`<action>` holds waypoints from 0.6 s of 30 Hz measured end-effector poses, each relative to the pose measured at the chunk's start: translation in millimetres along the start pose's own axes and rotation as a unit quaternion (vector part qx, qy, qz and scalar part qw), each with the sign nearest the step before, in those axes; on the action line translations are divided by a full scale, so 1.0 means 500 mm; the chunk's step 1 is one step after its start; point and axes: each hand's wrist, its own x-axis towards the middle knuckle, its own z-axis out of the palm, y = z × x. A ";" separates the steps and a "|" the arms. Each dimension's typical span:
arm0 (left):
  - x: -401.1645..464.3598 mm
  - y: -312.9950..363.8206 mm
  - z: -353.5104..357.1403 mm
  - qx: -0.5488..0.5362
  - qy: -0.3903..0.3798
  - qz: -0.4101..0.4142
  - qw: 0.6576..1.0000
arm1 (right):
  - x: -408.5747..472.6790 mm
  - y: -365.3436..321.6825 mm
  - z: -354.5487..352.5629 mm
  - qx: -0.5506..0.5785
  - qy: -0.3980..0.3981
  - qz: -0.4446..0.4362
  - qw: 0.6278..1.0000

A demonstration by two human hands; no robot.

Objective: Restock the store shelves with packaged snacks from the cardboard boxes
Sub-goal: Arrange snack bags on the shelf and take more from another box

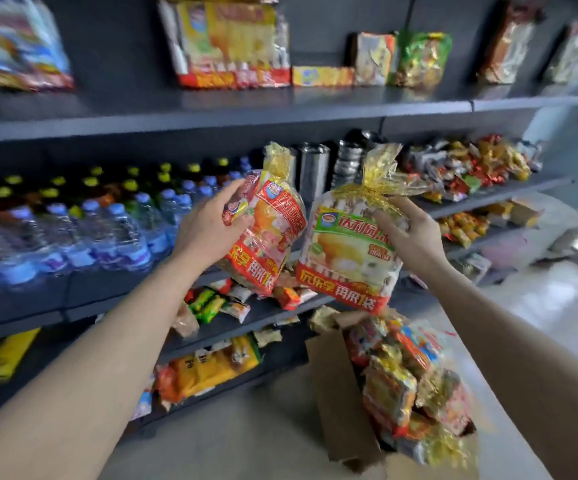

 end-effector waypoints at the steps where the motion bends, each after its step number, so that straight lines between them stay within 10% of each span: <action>1: -0.001 -0.014 -0.034 0.000 0.014 -0.005 1.000 | 0.010 -0.032 0.016 0.008 -0.003 -0.016 1.000; 18: 0.003 -0.355 -0.649 -0.182 0.295 -0.064 0.936 | 0.186 -0.624 0.216 0.254 -0.012 -0.133 0.958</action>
